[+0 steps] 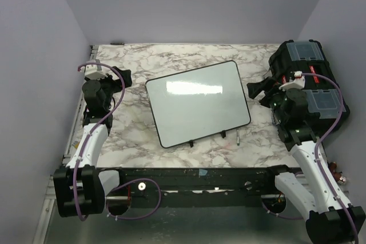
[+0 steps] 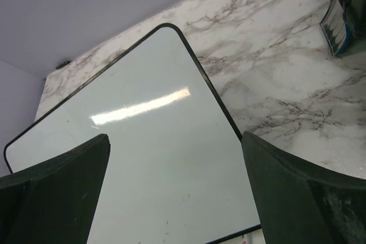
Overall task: Write a sentence on the whiteboard
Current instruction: Pick up the whiteboard marker from the center of the board.
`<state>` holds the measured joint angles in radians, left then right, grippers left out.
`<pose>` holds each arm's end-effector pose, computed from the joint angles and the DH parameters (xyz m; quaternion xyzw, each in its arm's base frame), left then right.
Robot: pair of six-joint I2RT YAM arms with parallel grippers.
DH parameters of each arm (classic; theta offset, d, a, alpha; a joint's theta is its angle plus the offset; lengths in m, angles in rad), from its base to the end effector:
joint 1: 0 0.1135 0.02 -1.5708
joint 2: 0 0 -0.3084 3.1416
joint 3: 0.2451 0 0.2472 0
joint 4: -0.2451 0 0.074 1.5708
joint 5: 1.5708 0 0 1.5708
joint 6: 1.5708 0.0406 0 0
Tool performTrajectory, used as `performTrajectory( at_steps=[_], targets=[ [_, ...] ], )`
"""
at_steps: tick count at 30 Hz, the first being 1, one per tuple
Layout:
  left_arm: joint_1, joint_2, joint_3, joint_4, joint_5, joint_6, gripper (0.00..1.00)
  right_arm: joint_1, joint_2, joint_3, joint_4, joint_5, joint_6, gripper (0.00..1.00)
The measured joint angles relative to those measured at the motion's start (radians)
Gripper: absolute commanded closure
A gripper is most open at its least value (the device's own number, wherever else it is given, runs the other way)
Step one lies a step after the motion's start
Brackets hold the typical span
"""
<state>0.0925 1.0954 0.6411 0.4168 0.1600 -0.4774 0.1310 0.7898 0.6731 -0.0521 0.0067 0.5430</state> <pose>0.2343 0.0152 0.3321 -0.1486 0.7046 -0.1888 0.6677 0.1597 0.0208 0.3449 0.1584 0.7476 0.2109 0.6095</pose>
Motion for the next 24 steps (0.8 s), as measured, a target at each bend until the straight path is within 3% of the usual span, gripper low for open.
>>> performTrajectory(
  at_steps=[21,24],
  targets=[
    [-0.001,0.020,0.019,-0.010,0.010,-0.005,0.01,0.000,0.130,0.160,-0.635,0.069,0.092,0.00],
    [-0.001,0.020,0.019,-0.019,0.009,-0.005,0.01,0.000,0.129,0.148,-0.647,0.066,0.115,0.10]
  ],
)
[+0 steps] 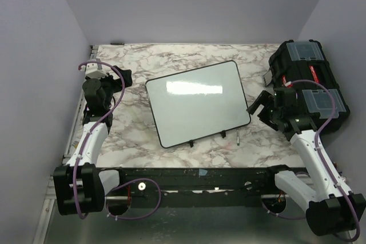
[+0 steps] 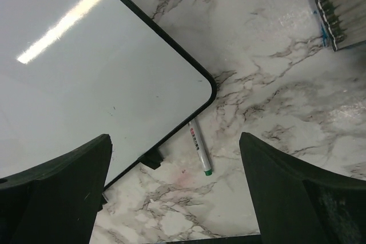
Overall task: Write a sentence on the whiteboard
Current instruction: Pick up the whiteboard marker from the center of the board.
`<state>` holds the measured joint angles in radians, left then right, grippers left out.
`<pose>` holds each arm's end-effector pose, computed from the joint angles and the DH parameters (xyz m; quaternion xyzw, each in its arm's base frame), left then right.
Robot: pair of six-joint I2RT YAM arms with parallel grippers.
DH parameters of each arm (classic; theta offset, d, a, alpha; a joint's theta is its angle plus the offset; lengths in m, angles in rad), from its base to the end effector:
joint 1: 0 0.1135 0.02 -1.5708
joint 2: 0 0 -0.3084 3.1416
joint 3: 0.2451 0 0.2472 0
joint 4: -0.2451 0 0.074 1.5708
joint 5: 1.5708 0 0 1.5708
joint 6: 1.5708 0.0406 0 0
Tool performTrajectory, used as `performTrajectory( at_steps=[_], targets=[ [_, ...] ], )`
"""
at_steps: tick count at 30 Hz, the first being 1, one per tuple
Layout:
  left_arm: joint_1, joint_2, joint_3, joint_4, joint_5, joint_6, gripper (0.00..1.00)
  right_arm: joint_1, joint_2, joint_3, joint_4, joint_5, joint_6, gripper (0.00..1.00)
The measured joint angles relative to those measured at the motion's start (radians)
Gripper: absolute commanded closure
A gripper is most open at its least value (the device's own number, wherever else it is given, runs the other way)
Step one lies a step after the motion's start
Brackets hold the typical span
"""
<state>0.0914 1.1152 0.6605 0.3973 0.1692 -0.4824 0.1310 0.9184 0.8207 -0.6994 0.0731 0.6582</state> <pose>0.2395 0.0151 0.3325 -0.1494 0.7113 -0.1932 0.6591 0.1563 0.0176 0.3130 0.2545 0.8899 0.1137 0.3611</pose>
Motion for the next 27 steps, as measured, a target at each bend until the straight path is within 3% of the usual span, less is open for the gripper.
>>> performTrajectory(
  at_steps=[5,9,19,27],
  targets=[
    [0.000,0.000,0.000,-0.004,0.000,0.000,0.02,0.010,-0.021,-0.126,0.010,-0.043,0.060,0.19],
    [0.000,0.000,0.000,-0.005,0.000,0.000,0.02,0.054,-0.008,-0.206,0.009,-0.065,0.104,0.19],
    [0.000,0.000,0.000,-0.019,-0.001,0.004,0.02,0.233,0.163,-0.214,0.082,0.006,0.156,0.29],
    [0.000,0.000,0.000,-0.026,-0.002,0.007,0.02,0.269,0.271,-0.209,0.102,0.099,0.151,0.42]
  ],
)
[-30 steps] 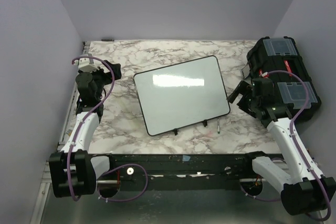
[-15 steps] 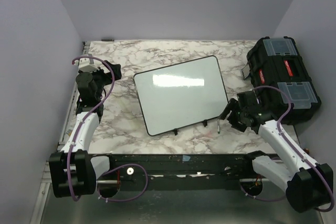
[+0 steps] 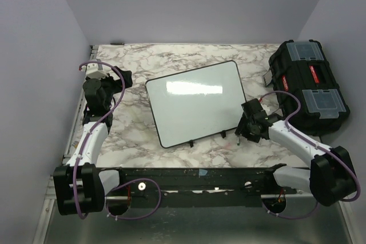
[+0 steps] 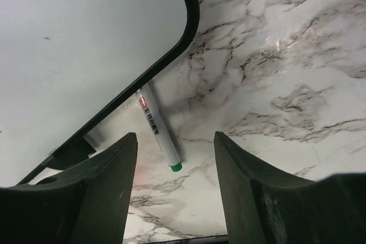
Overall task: Write a sentence on the whiteboard
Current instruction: Pick up the whiteboard marker from the center of the board.
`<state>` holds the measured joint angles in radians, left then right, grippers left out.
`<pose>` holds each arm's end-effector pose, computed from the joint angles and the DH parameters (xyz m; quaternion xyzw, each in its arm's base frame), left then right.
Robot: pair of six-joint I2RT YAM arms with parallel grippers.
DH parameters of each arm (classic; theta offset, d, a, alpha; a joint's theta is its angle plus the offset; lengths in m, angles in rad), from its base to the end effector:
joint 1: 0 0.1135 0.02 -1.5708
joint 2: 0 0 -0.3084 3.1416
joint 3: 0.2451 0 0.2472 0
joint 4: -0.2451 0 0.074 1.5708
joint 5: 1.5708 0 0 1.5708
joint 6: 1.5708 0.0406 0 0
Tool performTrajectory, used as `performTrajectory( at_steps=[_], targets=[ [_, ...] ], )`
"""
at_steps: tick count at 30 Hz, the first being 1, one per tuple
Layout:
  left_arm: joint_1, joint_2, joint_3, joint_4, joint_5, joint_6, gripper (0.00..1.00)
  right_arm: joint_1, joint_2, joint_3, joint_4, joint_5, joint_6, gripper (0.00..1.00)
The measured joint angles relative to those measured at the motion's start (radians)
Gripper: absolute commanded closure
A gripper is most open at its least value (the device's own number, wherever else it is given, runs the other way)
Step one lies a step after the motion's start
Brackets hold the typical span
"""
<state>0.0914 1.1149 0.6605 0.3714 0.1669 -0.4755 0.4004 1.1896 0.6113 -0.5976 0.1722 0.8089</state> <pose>0.2393 0.0152 0.3296 -0.1509 0.7198 -0.1890 0.6507 0.1710 0.0648 0.2137 0.2147 0.9532 0.0417 0.2087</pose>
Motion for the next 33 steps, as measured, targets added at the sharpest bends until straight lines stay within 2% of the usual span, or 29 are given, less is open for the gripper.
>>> performTrajectory(
  at_steps=[9,14,22,26,33],
  targets=[
    [0.000,0.000,0.000,0.000,-0.002,0.000,0.02,0.032,0.090,0.036,0.016,0.073,-0.042,0.47],
    [0.000,0.000,0.000,0.000,-0.002,0.000,0.02,0.064,0.134,0.054,0.026,0.086,-0.056,0.56],
    [0.000,0.000,0.000,0.000,-0.003,0.001,0.02,0.072,0.172,0.066,0.030,0.108,-0.056,0.77],
    [0.000,-0.001,0.000,0.000,-0.008,0.003,0.02,0.072,0.189,0.078,0.029,0.115,-0.046,0.99],
    [0.000,-0.004,0.000,0.000,-0.010,0.004,0.02,0.072,0.191,0.085,0.003,0.161,0.006,0.99]
  ],
)
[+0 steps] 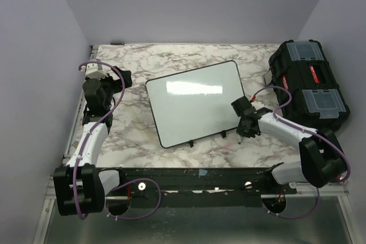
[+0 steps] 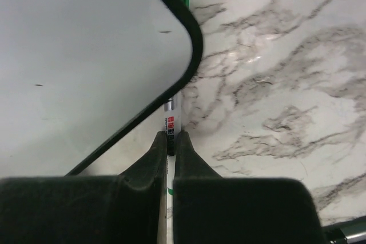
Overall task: Write a sentence on the whiteboard
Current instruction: Pick up the whiteboard marker from the center of the board, then pass from the right arm to the left
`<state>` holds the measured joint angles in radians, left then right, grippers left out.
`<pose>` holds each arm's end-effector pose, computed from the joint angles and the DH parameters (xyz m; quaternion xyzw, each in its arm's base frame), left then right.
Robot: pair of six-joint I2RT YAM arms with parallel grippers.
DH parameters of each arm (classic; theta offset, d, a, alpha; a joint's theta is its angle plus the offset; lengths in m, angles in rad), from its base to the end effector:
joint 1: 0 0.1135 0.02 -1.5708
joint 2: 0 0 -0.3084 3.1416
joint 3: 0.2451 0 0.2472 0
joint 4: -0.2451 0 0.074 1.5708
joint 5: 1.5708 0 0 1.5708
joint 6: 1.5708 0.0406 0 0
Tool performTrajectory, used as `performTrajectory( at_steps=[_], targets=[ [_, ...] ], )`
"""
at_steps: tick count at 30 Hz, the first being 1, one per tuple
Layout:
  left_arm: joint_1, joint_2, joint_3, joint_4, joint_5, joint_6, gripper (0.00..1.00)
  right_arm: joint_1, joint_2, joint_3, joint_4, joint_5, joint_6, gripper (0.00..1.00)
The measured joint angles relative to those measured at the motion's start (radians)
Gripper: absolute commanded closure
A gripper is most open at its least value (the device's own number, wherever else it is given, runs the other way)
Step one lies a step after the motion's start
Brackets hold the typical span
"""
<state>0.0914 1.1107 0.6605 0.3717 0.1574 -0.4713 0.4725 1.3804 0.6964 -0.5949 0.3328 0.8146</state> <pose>0.2384 0.0155 0.3305 -0.1520 0.7181 -0.1845 0.6536 0.1999 0.0873 0.2037 0.1898 0.9574 -0.0450 0.2131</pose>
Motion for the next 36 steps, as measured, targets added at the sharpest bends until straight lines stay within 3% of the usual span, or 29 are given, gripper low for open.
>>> performTrajectory(
  at_steps=[13,19,25,31,36],
  targets=[
    [0.000,-0.006,0.000,0.000,0.000,0.000,0.02,0.000,-0.017,0.054,-0.243,0.195,0.258,0.99],
    [0.000,-0.015,0.000,0.000,0.002,0.000,0.02,0.000,-0.111,0.056,-0.267,0.210,0.280,0.99],
    [0.000,-0.027,0.001,-0.012,0.018,-0.005,0.02,0.000,-0.267,0.150,-0.257,0.224,0.201,0.99],
    [-0.002,-0.044,0.035,-0.055,0.057,-0.032,0.02,0.000,-0.420,0.173,-0.086,0.149,0.013,0.99],
    [-0.018,-0.064,0.057,-0.071,0.105,-0.071,0.03,0.000,-0.415,0.196,0.066,0.013,-0.149,0.99]
  ],
)
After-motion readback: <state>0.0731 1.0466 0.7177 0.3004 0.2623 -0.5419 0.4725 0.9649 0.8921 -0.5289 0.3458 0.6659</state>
